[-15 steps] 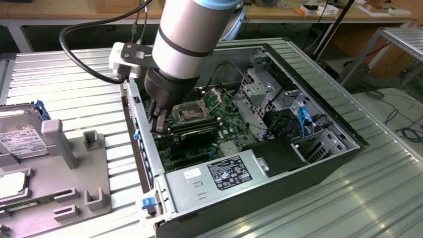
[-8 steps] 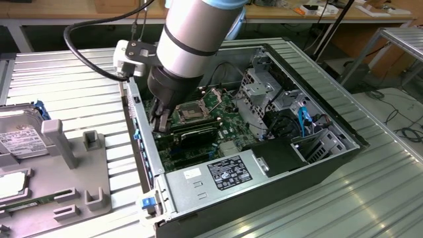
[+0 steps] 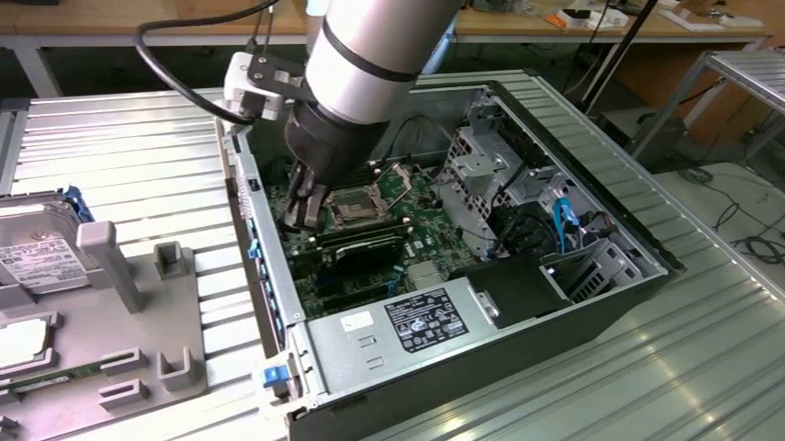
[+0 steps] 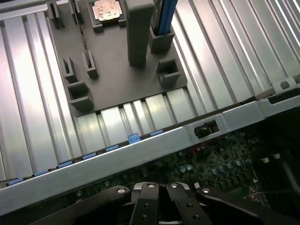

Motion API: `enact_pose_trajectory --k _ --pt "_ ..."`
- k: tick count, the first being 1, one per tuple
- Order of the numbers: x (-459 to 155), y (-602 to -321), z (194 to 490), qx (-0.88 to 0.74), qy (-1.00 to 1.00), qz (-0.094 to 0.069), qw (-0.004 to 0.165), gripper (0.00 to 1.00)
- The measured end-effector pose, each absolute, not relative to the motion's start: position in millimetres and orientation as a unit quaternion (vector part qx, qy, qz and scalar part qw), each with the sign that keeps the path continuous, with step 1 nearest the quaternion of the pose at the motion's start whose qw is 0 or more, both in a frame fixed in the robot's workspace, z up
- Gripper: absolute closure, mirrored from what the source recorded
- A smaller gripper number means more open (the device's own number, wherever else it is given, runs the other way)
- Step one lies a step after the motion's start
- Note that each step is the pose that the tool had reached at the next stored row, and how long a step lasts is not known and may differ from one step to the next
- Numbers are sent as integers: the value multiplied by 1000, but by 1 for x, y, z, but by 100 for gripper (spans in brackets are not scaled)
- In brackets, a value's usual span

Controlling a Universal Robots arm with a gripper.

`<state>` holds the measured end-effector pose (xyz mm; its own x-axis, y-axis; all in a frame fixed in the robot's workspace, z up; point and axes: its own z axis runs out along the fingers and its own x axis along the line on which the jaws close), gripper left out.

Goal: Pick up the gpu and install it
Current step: 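Press down on the gpu until it lock into place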

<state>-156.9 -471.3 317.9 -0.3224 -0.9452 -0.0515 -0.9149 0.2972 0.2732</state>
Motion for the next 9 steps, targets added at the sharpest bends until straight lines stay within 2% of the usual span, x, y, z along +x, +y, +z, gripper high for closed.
enact_pose_trajectory --k 5,9 --pt "-151 -473 312 579 -803 -128 60 89" --pt "-124 -471 315 580 -801 -135 59 89"
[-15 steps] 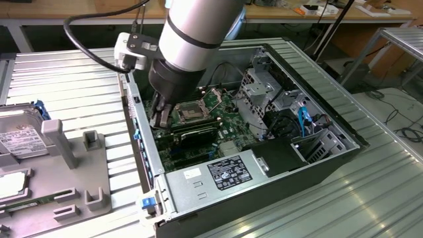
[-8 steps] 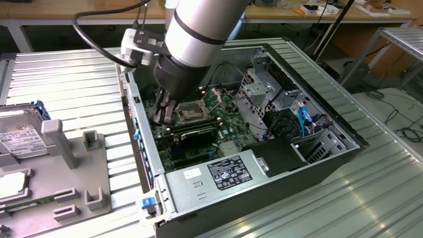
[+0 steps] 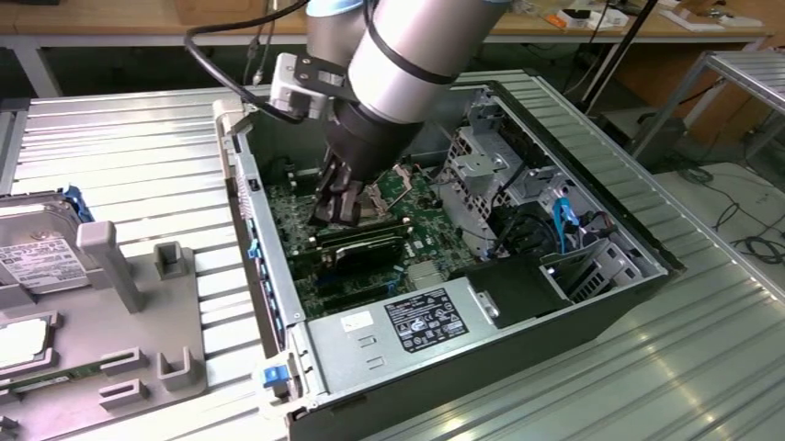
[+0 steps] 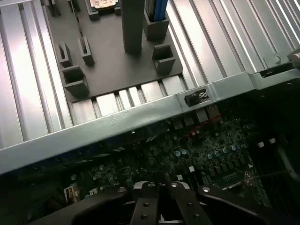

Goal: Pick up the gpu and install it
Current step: 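Press down on the gpu until it lock into place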

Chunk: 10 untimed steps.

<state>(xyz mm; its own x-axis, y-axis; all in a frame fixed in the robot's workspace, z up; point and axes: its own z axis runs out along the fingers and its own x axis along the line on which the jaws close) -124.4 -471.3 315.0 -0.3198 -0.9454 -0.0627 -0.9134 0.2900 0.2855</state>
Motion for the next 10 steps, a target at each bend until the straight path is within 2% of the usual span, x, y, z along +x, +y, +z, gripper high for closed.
enact_pose_trajectory --k 3,8,10 --pt "-115 -471 320 589 -792 -150 46 89" --pt "-110 -472 321 598 -785 -156 30 89" --pt "-110 -472 321 599 -785 -156 29 89"
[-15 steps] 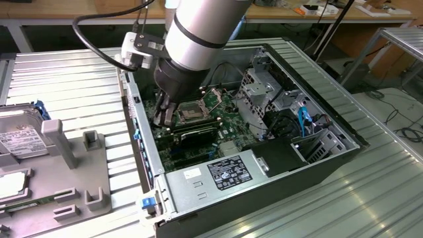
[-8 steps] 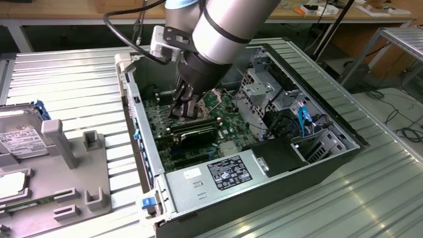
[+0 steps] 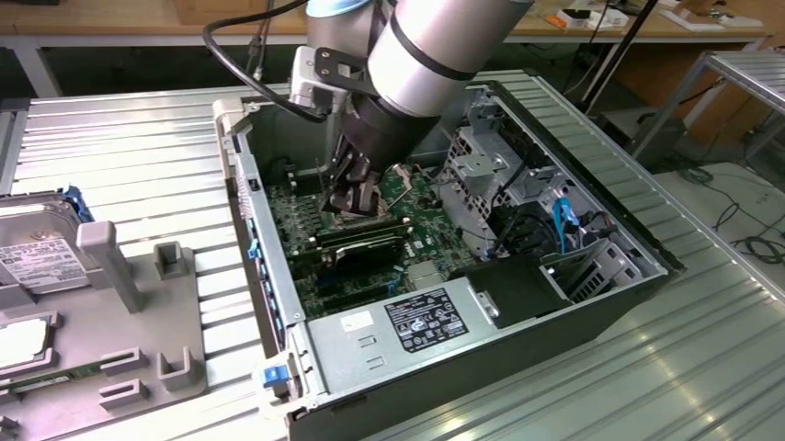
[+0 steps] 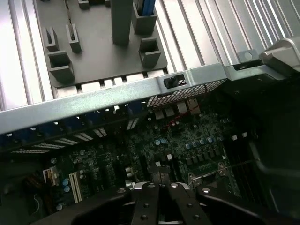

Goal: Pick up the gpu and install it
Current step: 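Press down on the gpu until it lock into place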

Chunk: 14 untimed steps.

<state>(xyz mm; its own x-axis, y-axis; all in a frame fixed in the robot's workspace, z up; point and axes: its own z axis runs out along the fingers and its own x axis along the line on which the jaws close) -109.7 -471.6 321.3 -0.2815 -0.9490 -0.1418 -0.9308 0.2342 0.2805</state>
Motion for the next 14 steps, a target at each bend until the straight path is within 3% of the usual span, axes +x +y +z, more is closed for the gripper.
enact_pose_trajectory --k 2,4,6,8,11,14 --pt "-110 -472 322 599 -785 -153 30 89" --pt "-110 -471 322 601 -788 -134 27 89" --pt "-110 -471 323 602 -792 -96 30 89" --pt "-110 -470 324 602 -795 -69 37 89" --pt "-110 -469 325 601 -796 -50 45 89" --pt "-110 -469 325 601 -797 -45 39 89"
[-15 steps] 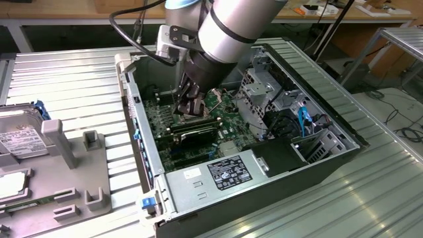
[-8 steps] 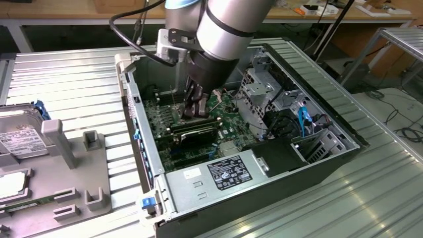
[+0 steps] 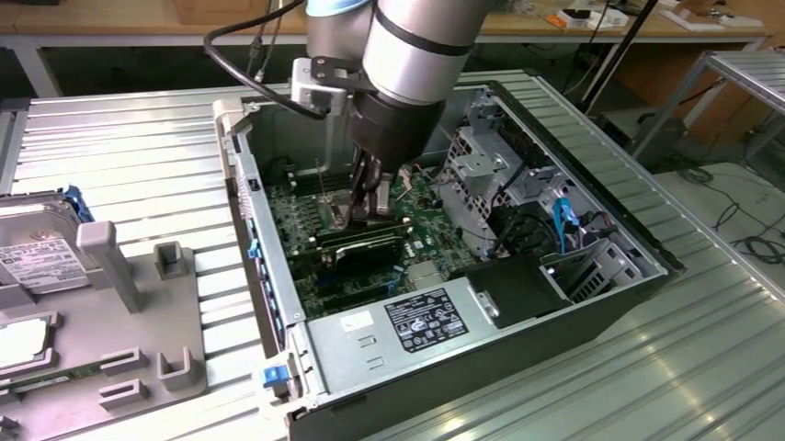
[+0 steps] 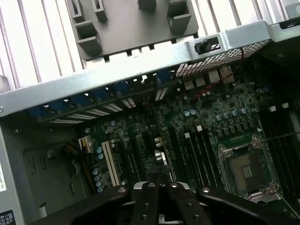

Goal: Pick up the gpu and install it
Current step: 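Press down on the gpu until it lock into place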

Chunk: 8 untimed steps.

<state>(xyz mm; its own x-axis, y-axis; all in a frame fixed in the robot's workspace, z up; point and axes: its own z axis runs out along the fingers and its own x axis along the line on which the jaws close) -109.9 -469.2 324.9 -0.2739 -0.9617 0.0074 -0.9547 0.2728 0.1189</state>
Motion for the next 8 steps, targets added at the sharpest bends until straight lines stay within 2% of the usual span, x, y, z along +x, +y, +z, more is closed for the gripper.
enact_pose_trajectory --k 4,8 --pt "-110 -469 325 603 -797 -7 -15 89" --pt "-110 -469 325 603 -797 -7 -21 89"
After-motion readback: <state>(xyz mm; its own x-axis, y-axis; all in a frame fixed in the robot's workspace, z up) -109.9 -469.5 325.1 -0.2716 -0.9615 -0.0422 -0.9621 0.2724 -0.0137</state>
